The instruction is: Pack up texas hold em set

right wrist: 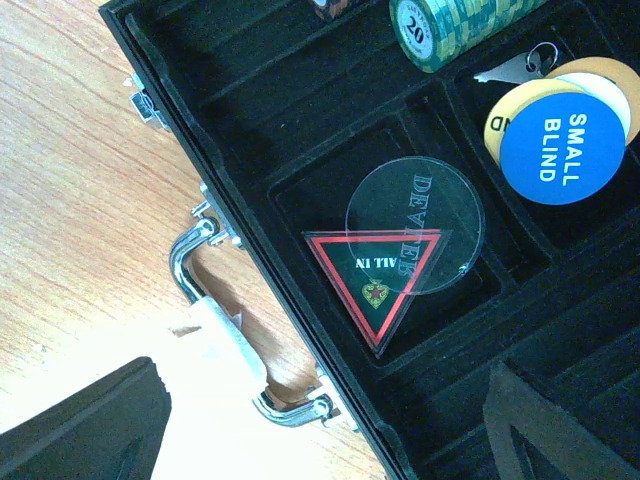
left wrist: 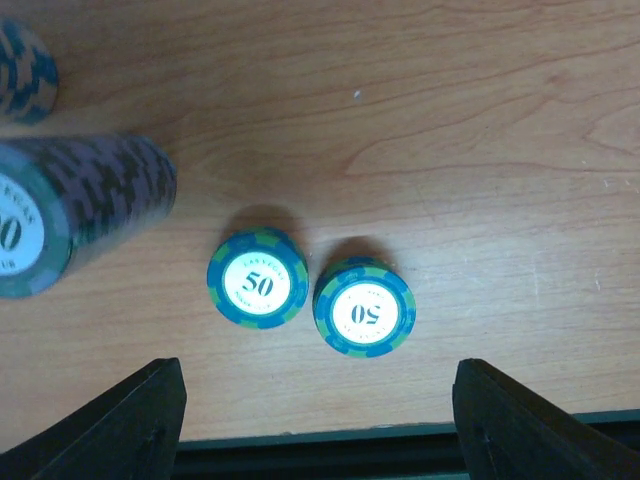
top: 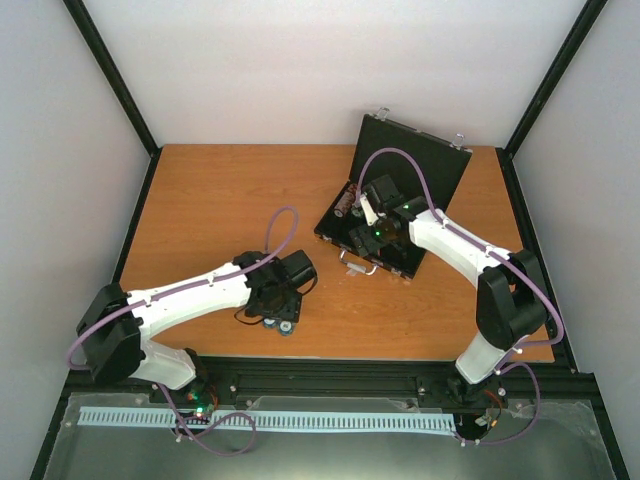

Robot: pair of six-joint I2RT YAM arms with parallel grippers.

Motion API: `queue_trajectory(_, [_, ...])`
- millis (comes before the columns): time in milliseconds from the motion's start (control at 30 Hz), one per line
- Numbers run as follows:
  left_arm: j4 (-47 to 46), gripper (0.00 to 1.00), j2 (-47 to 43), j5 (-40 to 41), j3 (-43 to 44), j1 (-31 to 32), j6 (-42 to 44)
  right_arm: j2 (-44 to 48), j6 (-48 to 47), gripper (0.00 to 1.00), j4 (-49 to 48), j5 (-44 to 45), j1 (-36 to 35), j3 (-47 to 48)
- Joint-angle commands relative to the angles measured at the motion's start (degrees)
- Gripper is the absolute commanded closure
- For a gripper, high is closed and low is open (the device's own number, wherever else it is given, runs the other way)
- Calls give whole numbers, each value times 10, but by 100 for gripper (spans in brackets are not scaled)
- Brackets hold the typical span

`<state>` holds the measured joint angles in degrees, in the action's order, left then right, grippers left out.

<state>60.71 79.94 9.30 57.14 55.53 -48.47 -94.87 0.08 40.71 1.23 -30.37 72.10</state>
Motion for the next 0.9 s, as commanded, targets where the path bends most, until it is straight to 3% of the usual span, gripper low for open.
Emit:
queue_trajectory(0, [23, 24, 0, -30, 14, -11, -80, 18, 9, 13, 6, 2, -1, 5])
queue_trajectory(367, [9, 24, -13, -40, -16, -15, -257, 6, 27, 14, 10, -56, -1, 1])
queue_trajectory(567, [-82, 24, -21, -58, -89, -73, -263, -4, 25, 14, 30, -39, -1, 19])
queue_trajectory(867, [-154, 24, 34, -66, -86, -86, -271, 9, 14, 14, 29, -26, -1, 13])
